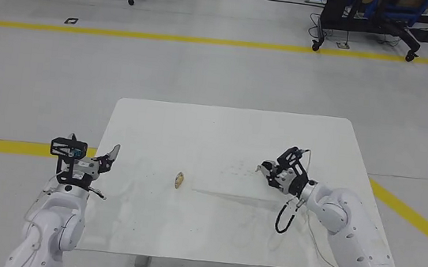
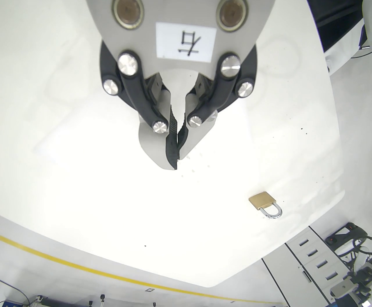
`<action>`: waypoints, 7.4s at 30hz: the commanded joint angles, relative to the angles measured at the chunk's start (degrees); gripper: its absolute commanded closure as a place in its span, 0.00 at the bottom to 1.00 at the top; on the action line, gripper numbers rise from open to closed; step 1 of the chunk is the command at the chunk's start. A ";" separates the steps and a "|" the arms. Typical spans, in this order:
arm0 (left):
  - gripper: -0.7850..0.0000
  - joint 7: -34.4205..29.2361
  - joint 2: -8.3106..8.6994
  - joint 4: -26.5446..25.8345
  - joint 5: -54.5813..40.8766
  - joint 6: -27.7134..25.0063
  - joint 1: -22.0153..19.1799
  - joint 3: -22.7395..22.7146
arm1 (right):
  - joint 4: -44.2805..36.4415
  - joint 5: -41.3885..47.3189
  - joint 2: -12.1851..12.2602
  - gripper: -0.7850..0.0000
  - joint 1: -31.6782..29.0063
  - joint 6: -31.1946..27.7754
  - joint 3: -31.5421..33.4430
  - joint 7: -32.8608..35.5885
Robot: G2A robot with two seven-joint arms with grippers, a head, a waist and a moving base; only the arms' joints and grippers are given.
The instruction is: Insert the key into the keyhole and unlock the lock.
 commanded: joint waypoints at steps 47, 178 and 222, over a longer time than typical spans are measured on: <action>0.00 -25.70 -6.11 17.44 21.72 -23.04 -41.66 42.78 | 1.64 -0.40 0.18 1.00 -0.12 -0.92 -0.12 -2.55; 0.49 -48.27 -10.30 26.26 -69.67 -22.62 -39.49 27.86 | 32.76 97.12 -7.49 1.00 24.50 15.74 -15.89 45.55; 0.84 -46.82 -9.01 26.39 -70.86 -18.71 -40.29 29.80 | 28.80 87.45 -7.92 1.00 21.44 -1.83 -14.05 41.60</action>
